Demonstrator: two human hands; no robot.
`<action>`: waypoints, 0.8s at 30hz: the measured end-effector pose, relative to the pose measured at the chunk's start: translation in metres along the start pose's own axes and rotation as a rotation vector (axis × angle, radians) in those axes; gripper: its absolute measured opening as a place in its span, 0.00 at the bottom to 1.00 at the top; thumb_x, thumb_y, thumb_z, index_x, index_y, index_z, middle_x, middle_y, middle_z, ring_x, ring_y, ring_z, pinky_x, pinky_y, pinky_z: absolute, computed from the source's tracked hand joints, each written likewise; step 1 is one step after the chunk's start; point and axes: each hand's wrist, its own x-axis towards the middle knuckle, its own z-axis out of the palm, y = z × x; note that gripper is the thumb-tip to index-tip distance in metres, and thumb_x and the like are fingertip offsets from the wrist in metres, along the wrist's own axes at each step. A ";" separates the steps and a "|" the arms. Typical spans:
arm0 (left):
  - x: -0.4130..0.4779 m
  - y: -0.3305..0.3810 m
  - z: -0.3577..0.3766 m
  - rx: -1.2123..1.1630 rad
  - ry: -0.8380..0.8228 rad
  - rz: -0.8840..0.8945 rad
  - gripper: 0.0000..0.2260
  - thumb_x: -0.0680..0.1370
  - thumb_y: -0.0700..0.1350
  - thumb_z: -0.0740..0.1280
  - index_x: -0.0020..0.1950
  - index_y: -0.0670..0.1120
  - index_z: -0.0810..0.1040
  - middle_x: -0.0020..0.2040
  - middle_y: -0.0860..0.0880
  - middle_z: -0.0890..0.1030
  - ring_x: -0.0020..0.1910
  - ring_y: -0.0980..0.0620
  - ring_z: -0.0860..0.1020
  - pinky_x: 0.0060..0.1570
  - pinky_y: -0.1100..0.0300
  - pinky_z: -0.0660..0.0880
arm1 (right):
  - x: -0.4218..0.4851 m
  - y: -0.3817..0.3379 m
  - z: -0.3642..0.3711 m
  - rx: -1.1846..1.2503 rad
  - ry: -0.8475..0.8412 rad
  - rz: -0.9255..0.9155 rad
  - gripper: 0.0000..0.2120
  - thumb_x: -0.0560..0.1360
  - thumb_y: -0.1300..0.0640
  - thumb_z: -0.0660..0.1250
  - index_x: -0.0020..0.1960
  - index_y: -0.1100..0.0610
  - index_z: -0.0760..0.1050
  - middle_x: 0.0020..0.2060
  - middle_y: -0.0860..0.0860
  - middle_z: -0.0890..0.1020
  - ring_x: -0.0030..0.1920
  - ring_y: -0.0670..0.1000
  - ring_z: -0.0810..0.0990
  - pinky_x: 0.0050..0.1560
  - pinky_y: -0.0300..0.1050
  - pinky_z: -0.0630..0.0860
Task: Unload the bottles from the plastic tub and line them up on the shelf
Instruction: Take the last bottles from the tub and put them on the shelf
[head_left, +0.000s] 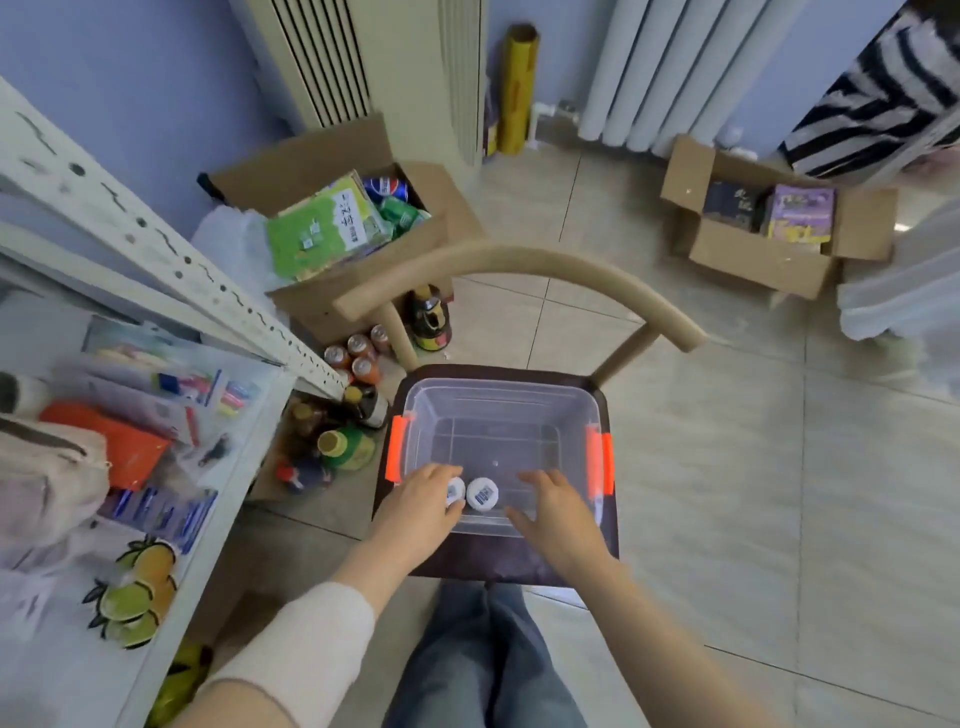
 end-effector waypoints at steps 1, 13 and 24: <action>0.017 -0.005 0.012 0.002 -0.013 -0.001 0.21 0.77 0.45 0.63 0.69 0.48 0.66 0.68 0.48 0.71 0.65 0.48 0.71 0.65 0.52 0.69 | 0.018 0.006 0.010 0.009 -0.021 -0.001 0.24 0.75 0.51 0.64 0.69 0.55 0.65 0.67 0.53 0.70 0.65 0.54 0.72 0.62 0.44 0.69; 0.112 -0.040 0.080 0.125 -0.227 -0.235 0.22 0.73 0.45 0.68 0.64 0.43 0.67 0.62 0.42 0.70 0.60 0.41 0.73 0.54 0.49 0.71 | 0.129 0.038 0.094 -0.091 -0.240 -0.063 0.27 0.69 0.52 0.71 0.64 0.58 0.66 0.62 0.58 0.68 0.59 0.61 0.73 0.54 0.52 0.72; 0.114 -0.033 0.066 0.113 -0.069 -0.240 0.18 0.73 0.39 0.67 0.59 0.39 0.63 0.55 0.37 0.77 0.52 0.36 0.77 0.45 0.50 0.72 | 0.128 0.046 0.079 -0.109 -0.110 -0.121 0.24 0.69 0.58 0.71 0.62 0.61 0.69 0.61 0.58 0.71 0.55 0.62 0.76 0.53 0.51 0.75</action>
